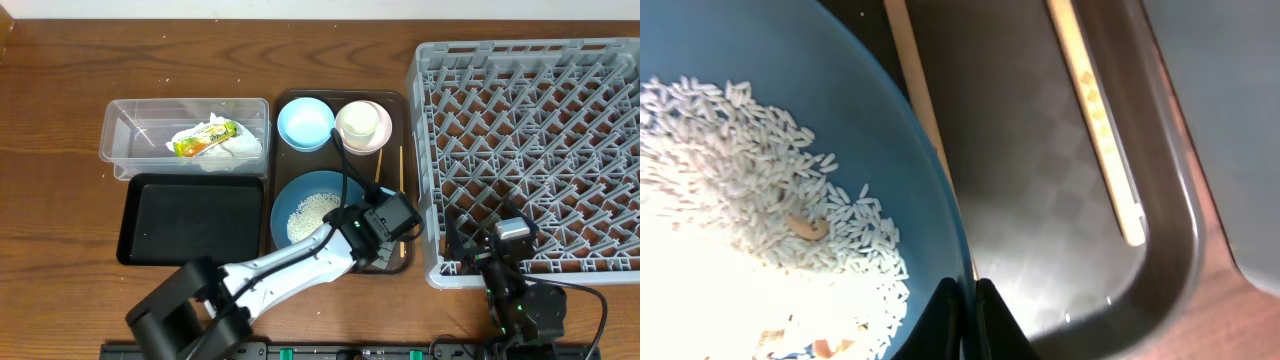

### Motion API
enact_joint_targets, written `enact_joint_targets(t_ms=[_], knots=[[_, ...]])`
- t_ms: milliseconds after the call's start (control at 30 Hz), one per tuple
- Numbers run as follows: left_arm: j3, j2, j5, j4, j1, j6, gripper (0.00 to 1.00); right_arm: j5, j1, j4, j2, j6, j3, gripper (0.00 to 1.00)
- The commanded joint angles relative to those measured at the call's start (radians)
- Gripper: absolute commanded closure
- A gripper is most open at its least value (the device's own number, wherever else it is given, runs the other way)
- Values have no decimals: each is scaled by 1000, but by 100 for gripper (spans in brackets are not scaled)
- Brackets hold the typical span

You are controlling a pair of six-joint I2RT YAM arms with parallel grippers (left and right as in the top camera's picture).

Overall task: Sort waste into correct bins and load items into the dishwasher rack
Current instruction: 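Move the left gripper to the rim of the dark-blue rice plate, then grip the plate rim with the left gripper and lift it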

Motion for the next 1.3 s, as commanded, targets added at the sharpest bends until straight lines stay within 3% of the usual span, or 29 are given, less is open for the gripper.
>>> enact_joint_targets(t_ms=[0, 333, 600, 933, 1167, 1267], knots=[[38, -62, 15, -18, -19, 14, 94, 6, 8, -4, -3, -1, -2, 1], [41, -138, 0, -51, -77, 18, 94, 6, 8, -4, -3, -2, -2, 1], [123, -144, -175, -222, -79, 32, 94, 6, 8, -4, -3, -1, -2, 1], [229, -220, -213, -315, -79, 32, 94, 6, 8, -4, -3, -1, -2, 1], [229, -264, -443, -437, -72, 32, 94, 6, 8, -4, -3, -2, -2, 1], [229, -290, -457, -473, -47, 31, 94, 6, 8, -4, -3, -2, -2, 1]])
